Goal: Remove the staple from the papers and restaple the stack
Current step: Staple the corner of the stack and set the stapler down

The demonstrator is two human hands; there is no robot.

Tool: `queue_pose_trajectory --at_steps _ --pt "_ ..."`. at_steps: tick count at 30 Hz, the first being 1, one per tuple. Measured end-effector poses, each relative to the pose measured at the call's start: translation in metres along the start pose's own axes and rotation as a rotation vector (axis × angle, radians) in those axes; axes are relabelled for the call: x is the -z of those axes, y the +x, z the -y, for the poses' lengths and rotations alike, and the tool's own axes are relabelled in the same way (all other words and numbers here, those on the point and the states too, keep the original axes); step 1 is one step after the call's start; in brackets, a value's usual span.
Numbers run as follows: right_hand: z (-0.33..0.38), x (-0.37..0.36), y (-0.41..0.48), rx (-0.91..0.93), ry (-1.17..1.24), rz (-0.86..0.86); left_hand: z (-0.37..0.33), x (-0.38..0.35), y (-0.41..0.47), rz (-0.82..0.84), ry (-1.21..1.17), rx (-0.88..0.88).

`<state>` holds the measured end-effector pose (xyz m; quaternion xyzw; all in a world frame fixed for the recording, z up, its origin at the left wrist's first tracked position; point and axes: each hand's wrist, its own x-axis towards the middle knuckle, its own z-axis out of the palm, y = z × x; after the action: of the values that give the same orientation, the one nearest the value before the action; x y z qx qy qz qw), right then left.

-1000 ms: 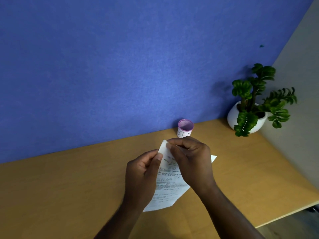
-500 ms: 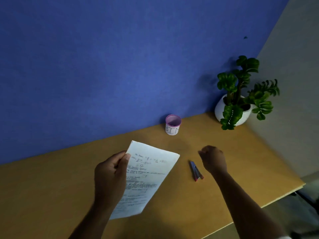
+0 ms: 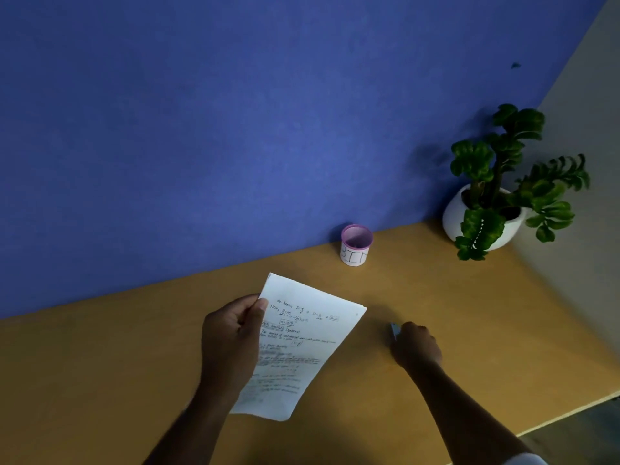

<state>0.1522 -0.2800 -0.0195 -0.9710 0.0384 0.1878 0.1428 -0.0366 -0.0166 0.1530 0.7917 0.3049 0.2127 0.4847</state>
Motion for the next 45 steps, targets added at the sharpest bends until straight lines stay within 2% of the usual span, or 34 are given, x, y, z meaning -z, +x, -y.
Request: queue_pose_trajectory --at_steps 2,5,7,10,12,16,31,45 --pt "0.006 0.014 -0.002 -0.004 0.136 -0.021 -0.003 0.001 0.000 0.024 -0.020 0.010" --pt "0.028 0.055 -0.020 0.146 0.371 -0.149 -0.007 0.002 -0.002 0.065 -0.037 0.038" --pt "0.048 0.091 -0.043 0.255 0.721 -0.160 -0.008 0.002 -0.003 0.090 -0.054 0.033" --pt "0.074 0.138 -0.086 0.475 1.255 0.070 -0.012 0.001 -0.008 0.129 -0.074 0.007" --pt "0.087 0.158 -0.113 0.607 1.358 0.212 -0.016 0.001 -0.012 0.151 -0.069 -0.026" --pt "0.104 0.170 -0.144 0.743 1.337 0.278 -0.027 0.001 -0.021 0.163 -0.064 -0.064" --pt "0.104 0.162 -0.178 0.723 1.153 0.325 -0.037 0.004 -0.041 0.216 -0.084 -0.099" --pt "0.107 0.158 -0.179 0.777 1.013 0.286 -0.038 0.000 -0.043 0.203 -0.074 -0.125"
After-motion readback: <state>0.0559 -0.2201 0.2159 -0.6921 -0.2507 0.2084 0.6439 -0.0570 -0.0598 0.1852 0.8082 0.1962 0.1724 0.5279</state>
